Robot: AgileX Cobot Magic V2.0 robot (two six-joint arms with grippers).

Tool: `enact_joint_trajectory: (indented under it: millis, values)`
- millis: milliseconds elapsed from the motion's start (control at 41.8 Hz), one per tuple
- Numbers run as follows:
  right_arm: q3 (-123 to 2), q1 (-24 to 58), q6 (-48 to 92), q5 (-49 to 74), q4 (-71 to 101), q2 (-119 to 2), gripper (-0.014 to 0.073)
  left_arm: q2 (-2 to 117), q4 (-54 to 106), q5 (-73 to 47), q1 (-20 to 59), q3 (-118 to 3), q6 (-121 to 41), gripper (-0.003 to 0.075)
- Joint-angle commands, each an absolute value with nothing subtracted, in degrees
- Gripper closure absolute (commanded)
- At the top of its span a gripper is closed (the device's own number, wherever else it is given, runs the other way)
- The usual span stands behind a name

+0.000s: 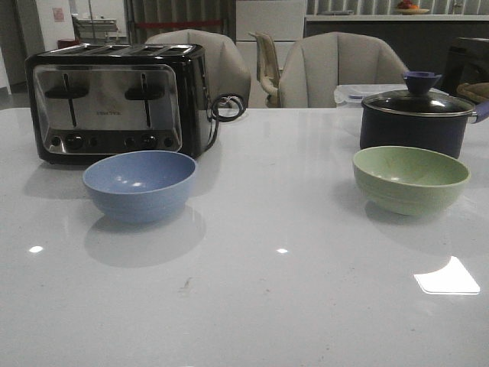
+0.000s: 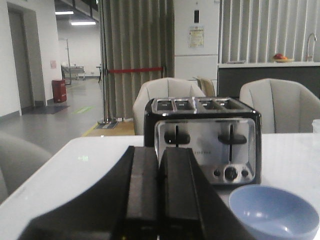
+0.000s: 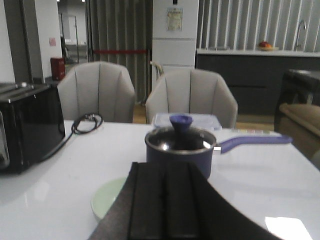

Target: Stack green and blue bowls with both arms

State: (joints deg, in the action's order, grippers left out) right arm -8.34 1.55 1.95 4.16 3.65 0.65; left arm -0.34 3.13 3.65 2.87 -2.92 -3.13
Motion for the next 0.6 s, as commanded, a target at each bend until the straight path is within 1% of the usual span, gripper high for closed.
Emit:
enact_joint_trajectory:
  millis: [0,120,335,431,574]
  values:
    - [-16.85,1.22,2.44,4.6,2.86,-0.58,0.0557,-0.7,3.45,7.17,2.72,-10.67,-3.11,0.0622]
    - [-25.53,1.22,2.44,10.17,0.66,-5.8,0.0557,2.4,3.45,-1.1,2.72,-20.39,-3.11,0.0622]
    - [-37.42,1.22,2.44,21.08,0.0,-16.5,0.0557,12.23,3.45,-17.9,2.72,-35.33,-3.11,0.0622]
    - [-39.7,1.22,2.44,24.73,0.0,-20.9,0.0557,16.57,3.45,-24.04,2.72,-38.43,-3.11,0.0622]
    - [-39.31,1.22,2.44,29.39,0.0,-26.25,0.0557,21.16,3.45,-27.88,2.72,-38.55,-3.11,0.0622]
